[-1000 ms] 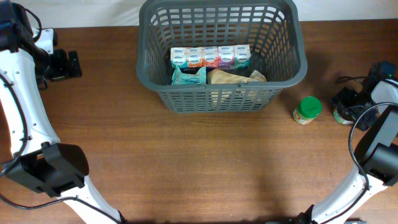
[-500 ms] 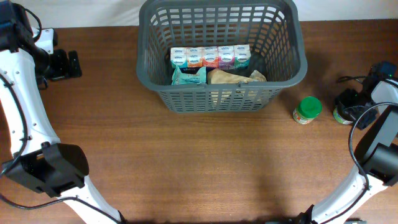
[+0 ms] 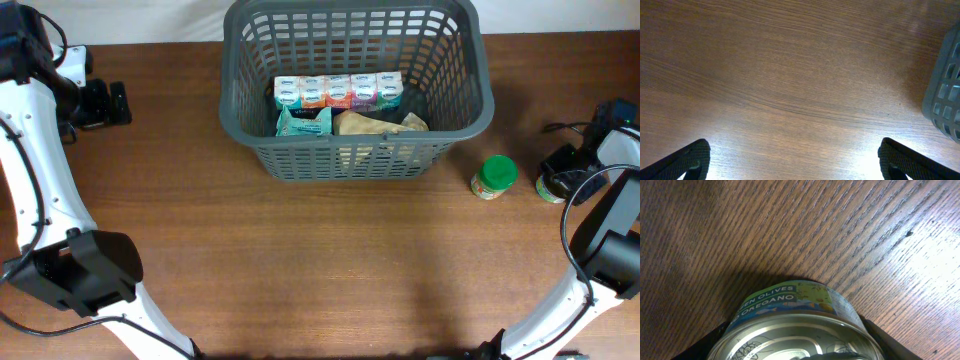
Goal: Pack container
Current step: 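Lower the right gripper around the pull-tab tin can and grasp it, then lift the tin can with the right gripper and drop it into the basket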
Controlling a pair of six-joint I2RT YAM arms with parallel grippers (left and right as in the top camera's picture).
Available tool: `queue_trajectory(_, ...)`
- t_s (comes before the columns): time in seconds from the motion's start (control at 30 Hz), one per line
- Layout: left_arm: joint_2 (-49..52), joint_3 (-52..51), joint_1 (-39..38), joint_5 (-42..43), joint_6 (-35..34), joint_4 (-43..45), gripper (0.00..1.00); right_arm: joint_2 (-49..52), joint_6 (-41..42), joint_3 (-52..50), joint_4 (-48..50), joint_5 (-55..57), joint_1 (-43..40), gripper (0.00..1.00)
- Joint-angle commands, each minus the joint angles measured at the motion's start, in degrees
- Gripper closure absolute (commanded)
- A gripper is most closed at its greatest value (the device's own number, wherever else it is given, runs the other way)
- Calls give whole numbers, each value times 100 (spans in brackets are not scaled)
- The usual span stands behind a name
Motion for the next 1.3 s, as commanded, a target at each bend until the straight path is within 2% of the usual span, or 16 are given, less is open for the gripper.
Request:
queue_trajectory(0.0,-17,-48,33,63,-72,-2,1,76,33,-116,-48,83,20,52)
queue_trajectory(0.37,-17,-48,33,63,-72,-2,1,76,31,-101,-103,85,20,53)
queue_trajectory(0.53,-17,-48,33,63,-72,-2,1,42,28,256,-393,87,20,64)
queue_trajectory(0.63,-17,-48,33,63,-72,-2,1,-4,9,658,-678,87,20,66)
queue_trajectory(0.77,-17,-48,33,63,-72,-2,1,-26,7,1460,-1241,85,22,69)
queue_trajectory(0.9,-17,-48,33,63,-72,-2,1,-26,4,2310,-1823,79,22,78)
queue_trajectory(0.97,-17,-48,33,61,-72,-2,1,-37,-199,3261,-2404,-133,63,93)
queue_trajectory(1.1,-17,-48,33,61,-72,-2,1,-131,-538,4669,-3047,-236,328,94)
queue_trajectory(1.2,-17,-48,33,63,-72,-2,1,-372,-1088,6111,-3434,-262,940,96)
queue_trajectory(1.27,-17,-48,33,63,-72,-2,1,-487,-1285,6730,-3541,-262,1355,96)
